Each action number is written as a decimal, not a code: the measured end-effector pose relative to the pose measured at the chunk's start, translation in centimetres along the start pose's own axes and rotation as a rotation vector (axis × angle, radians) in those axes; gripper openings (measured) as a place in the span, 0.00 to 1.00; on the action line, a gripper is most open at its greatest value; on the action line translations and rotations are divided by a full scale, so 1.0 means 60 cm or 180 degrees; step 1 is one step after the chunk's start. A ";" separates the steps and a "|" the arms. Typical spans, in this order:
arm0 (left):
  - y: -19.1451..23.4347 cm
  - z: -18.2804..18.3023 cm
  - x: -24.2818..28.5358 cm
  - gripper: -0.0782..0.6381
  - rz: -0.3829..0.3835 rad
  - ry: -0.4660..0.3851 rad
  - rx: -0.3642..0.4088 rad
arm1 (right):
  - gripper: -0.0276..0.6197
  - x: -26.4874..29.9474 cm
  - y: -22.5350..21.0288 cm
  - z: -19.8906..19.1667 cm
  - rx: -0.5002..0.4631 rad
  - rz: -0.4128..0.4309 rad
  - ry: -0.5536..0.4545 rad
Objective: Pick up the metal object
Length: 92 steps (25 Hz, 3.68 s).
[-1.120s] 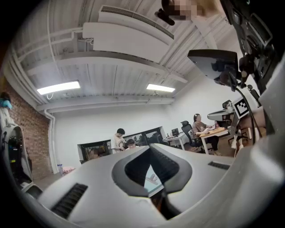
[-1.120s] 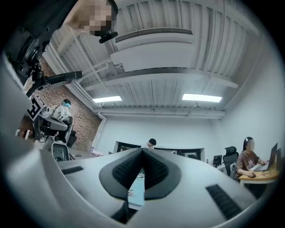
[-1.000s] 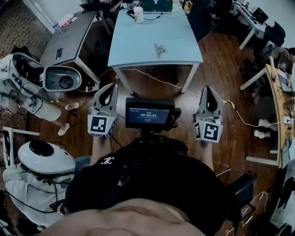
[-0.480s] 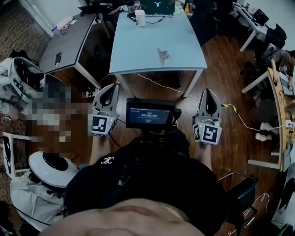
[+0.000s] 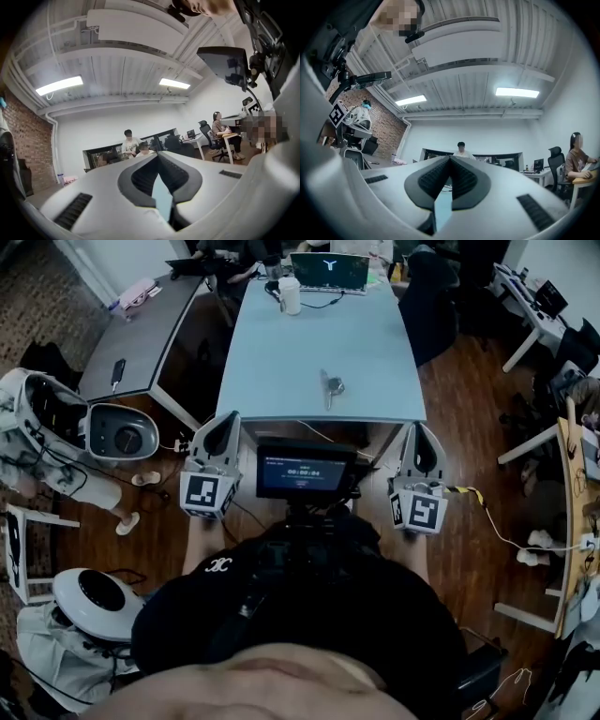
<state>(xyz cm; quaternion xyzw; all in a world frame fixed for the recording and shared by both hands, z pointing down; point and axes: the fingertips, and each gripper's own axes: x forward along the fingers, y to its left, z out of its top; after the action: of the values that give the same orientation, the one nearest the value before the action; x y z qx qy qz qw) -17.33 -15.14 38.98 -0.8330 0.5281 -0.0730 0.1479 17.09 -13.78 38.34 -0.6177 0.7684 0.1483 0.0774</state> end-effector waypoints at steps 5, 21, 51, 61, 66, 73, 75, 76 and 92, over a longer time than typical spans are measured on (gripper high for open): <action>0.008 0.031 0.139 0.13 0.0090 -0.0128 0.0125 | 0.01 0.118 -0.063 -0.036 -0.0096 0.0175 -0.0016; 0.017 0.004 0.294 0.13 0.0140 0.0071 -0.0010 | 0.01 0.273 -0.086 -0.131 0.0028 0.0624 0.0234; 0.256 -0.072 0.303 0.13 0.0028 0.0128 -0.0023 | 0.18 0.430 0.197 -0.627 0.0725 0.0802 0.2275; 0.245 -0.072 0.304 0.13 -0.0024 0.0203 0.0026 | 0.37 0.372 0.199 -0.769 0.0959 0.0788 0.3153; 0.244 -0.076 0.303 0.12 -0.0021 0.0250 0.0043 | 0.34 0.372 0.204 -0.792 0.1010 0.0726 0.3283; 0.249 -0.078 0.304 0.13 0.0015 0.0223 0.0019 | 0.24 0.379 0.216 -0.786 0.1113 0.0933 0.3330; 0.248 -0.079 0.305 0.13 0.0011 0.0204 0.0018 | 0.17 0.382 0.222 -0.774 0.1077 0.1012 0.3273; 0.248 -0.079 0.306 0.12 0.0009 0.0196 0.0017 | 0.15 0.384 0.225 -0.767 0.1041 0.1048 0.3238; 0.251 -0.092 0.334 0.13 -0.0052 0.0006 -0.0008 | 0.09 0.480 0.110 -0.493 0.0750 0.0646 0.1777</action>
<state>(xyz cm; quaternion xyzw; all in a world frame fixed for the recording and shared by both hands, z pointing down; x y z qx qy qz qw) -23.15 -40.16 38.63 -0.8374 0.5216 -0.0743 0.1458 6.13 -48.75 58.45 -0.5415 0.8295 -0.1100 -0.0807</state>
